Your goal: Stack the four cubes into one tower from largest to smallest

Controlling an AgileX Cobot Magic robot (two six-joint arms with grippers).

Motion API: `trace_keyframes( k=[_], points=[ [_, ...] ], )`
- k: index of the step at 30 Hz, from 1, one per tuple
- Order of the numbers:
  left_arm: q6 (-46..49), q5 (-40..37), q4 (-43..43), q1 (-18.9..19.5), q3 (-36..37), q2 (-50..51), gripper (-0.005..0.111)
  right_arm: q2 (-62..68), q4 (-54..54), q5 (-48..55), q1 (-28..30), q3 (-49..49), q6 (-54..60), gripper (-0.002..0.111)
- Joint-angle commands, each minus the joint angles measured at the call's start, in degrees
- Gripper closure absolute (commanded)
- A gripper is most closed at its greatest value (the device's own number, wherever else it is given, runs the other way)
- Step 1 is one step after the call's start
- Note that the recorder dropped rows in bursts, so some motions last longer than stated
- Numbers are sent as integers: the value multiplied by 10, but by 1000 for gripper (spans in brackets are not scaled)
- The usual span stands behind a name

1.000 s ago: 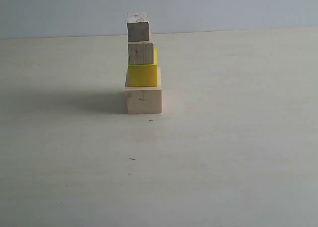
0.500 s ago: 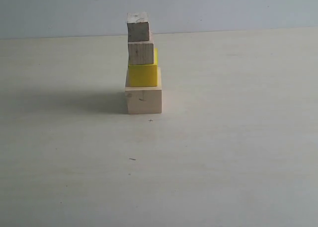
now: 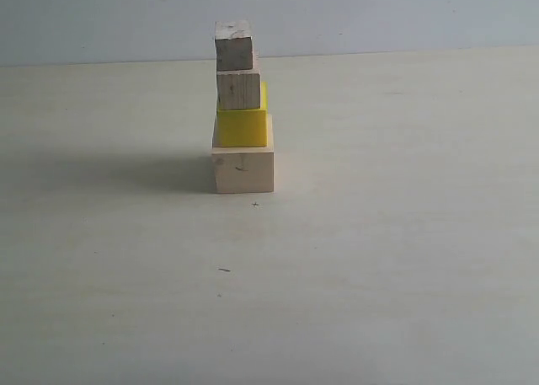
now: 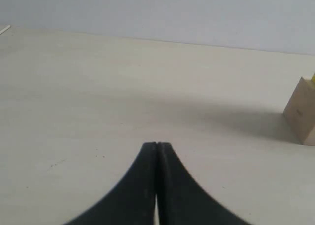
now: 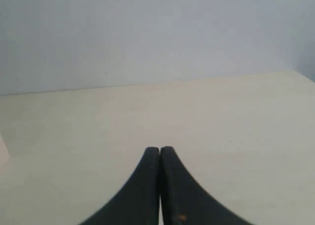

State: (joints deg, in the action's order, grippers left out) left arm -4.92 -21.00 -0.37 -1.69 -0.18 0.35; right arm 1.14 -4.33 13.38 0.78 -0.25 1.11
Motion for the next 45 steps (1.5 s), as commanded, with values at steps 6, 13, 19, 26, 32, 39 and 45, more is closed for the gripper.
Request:
trace_keyframes(
  k=[6,13,19,26,32,39,45],
  points=[
    [2,7,-3,-4,2,-4,107,-11,2,58,2,3,3,108],
    [2,7,-3,-4,2,-4,107,-11,-1,68,2,3,-41,108],
    [2,7,-3,-4,2,-4,107,-11,-1,68,2,3,-41,108],
    [2,7,-3,-4,2,-4,107,-11,-3,68,2,3,-41,108],
    [2,7,-3,-4,2,-4,107,-11,-13,68,2,3,-41,108],
    [2,7,-3,-4,2,-4,107,-11,-13,68,2,3,-41,108],
    [2,7,-3,-4,2,-4,107,-11,-13,68,2,3,-41,108]
  ],
)
